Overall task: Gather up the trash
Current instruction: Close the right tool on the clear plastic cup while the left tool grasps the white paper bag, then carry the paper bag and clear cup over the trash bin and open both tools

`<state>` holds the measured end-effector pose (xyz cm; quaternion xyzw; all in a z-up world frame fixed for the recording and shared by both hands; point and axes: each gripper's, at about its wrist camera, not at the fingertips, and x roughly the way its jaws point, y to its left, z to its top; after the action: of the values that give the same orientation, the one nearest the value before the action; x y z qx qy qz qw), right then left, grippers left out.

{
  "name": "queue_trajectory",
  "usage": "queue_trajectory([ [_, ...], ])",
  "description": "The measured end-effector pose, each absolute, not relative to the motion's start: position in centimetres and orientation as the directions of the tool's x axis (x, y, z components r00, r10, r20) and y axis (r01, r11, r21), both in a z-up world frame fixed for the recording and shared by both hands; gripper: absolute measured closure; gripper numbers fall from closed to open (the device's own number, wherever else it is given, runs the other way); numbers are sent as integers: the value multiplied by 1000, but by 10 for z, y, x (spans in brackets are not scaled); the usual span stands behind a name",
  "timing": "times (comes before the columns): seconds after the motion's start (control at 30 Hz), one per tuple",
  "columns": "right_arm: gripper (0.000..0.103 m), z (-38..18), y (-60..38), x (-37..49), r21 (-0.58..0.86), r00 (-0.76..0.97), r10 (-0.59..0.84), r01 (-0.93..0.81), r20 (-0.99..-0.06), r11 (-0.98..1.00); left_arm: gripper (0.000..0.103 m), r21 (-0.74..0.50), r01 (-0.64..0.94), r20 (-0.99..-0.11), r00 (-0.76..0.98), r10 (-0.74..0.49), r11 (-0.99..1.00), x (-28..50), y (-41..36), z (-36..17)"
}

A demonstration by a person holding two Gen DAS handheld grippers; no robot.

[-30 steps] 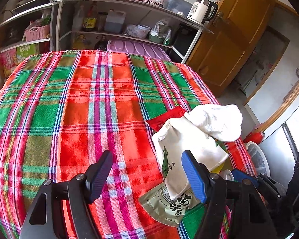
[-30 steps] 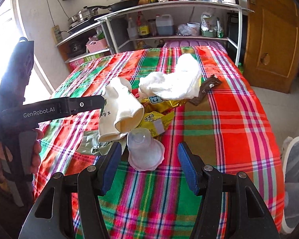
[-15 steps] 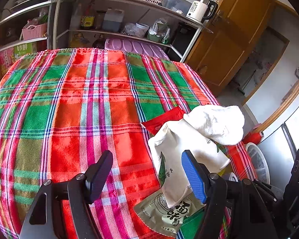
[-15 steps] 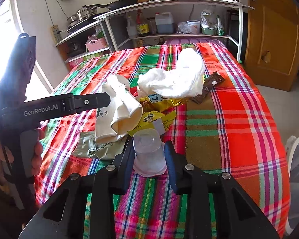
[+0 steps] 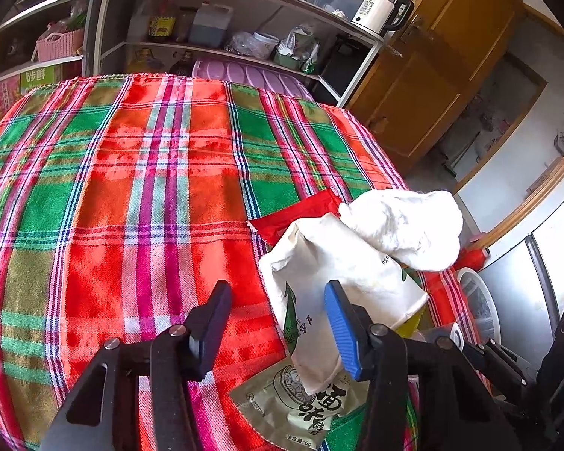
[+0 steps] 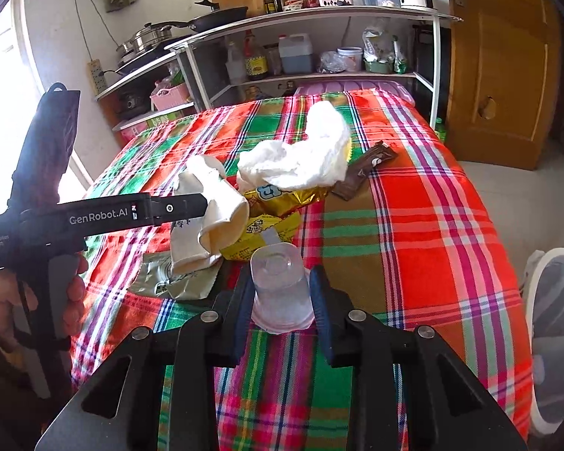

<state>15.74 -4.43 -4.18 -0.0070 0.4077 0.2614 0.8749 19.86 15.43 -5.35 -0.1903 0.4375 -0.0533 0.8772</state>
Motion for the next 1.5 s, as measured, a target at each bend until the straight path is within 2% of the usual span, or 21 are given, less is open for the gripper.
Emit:
queue_trajectory([
  [0.17, 72, -41, -44, 154, 196, 537, 448, -461, -715, 865, 72, -390, -50, -741, 610, -281, 919, 200, 148, -52],
  [0.47, 72, -39, -48, 152, 203, 544, 448, -451, -710, 869, 82, -398, -48, -724, 629, -282, 916, 197, 148, -47],
  [1.1, 72, -28, -62, 145, 211, 574, 453, -438, -682, 874, 89, -371, -29, -700, 666, -258, 928, 175, 148, -23],
  [1.2, 72, -24, -65, 143, 212, 583, 451, -432, -676, 876, 90, -401, -17, -687, 667, -289, 916, 169, 149, -17],
  [1.33, 72, -21, -70, 140, 217, 593, 451, -425, -668, 879, 90, -371, -7, -683, 680, -267, 929, 165, 144, -10],
  [1.5, 72, -19, -77, 135, 221, 600, 450, -417, -661, 882, 90, -393, 6, -689, 660, -299, 920, 164, 137, -14],
])
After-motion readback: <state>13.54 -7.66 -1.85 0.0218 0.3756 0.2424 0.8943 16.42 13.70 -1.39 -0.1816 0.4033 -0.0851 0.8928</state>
